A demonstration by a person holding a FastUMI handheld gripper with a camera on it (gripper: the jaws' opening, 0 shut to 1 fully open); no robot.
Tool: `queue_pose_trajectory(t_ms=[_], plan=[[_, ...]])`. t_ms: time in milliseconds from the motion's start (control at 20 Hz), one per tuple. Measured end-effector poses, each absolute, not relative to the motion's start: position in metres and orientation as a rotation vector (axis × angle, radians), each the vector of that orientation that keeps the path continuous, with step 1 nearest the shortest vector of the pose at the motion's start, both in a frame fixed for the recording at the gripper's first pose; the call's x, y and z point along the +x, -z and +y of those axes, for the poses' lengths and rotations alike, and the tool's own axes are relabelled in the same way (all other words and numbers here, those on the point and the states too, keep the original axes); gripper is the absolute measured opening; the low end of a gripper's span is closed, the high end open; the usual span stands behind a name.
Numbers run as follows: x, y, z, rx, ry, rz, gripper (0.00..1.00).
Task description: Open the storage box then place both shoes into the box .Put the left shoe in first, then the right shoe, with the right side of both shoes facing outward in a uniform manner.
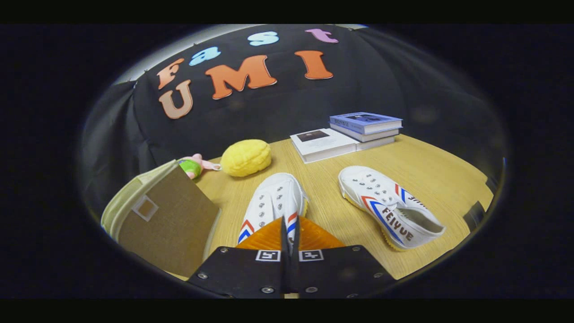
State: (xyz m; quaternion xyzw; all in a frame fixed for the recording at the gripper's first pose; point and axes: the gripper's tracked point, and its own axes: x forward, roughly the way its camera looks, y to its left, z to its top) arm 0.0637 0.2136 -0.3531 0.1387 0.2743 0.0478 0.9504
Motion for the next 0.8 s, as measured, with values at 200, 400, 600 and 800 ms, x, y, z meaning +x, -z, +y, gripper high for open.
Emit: queue_pose_trajectory(t_ms=[200,400,600,800], plan=[[0.068,0.311,0.219,0.286,-0.105,0.496,0.0],[0.071,0.268,0.238,0.339,-0.147,0.459,0.0],[0.074,0.234,0.256,0.347,-0.16,0.41,0.0],[0.077,0.2,0.29,0.357,-0.209,0.374,0.0]])
